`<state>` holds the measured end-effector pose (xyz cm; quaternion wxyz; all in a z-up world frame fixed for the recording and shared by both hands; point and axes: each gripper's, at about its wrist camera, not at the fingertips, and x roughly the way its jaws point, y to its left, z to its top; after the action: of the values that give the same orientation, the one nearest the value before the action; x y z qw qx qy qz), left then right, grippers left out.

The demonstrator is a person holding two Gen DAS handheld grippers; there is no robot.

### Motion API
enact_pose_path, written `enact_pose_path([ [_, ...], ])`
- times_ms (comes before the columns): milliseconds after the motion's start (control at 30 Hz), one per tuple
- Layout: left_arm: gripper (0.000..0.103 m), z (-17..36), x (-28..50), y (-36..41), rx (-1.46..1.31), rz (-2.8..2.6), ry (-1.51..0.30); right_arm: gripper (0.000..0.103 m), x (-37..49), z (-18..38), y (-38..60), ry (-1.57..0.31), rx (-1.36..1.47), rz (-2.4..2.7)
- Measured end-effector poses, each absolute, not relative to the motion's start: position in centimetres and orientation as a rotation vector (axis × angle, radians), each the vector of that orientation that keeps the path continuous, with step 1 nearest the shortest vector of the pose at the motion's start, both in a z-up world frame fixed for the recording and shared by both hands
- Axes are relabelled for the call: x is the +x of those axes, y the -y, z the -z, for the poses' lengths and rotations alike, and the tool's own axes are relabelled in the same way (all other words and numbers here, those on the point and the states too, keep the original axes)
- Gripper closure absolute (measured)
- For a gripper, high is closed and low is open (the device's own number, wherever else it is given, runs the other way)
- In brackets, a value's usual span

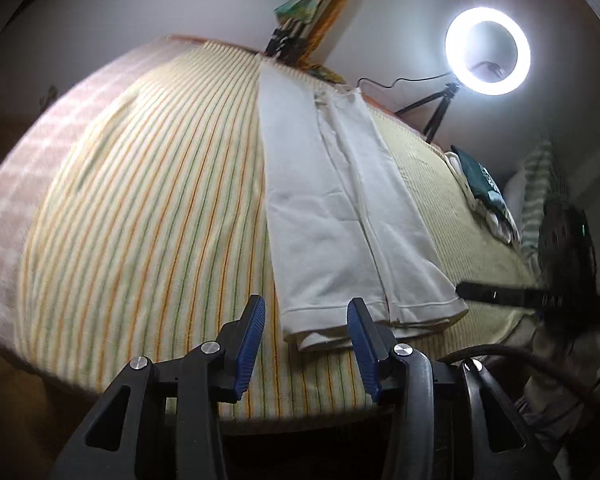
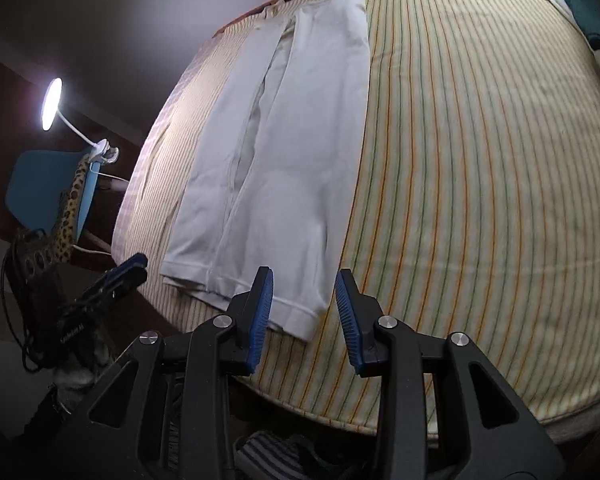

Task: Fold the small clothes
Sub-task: 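Grasp the hem of the folded strip with both grippers, then lift the hem and fold it up toward the straps with both grippers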

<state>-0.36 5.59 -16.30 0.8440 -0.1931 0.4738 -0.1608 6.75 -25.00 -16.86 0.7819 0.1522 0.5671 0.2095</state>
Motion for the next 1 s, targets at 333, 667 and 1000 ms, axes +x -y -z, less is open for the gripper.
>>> enact_pose_path([
  [333,0.1,18.5,1.4,-5.0,-0.515,0.361,-1.071,0.097,5.4,19.2,24.7,-1.249,0.398,-0.486],
  [667,0.101,18.6,0.5,-5.4,-0.496,0.354,-1.06,0.099,3.8,20.5,27.9,-1.214,0.557,-0.528],
  [1000,0.101,18.2,0.6,-5.3,-0.48,0.363,-1.046,0.099,4.1,21.6,28.8,-1.215,0.63,-0.555],
])
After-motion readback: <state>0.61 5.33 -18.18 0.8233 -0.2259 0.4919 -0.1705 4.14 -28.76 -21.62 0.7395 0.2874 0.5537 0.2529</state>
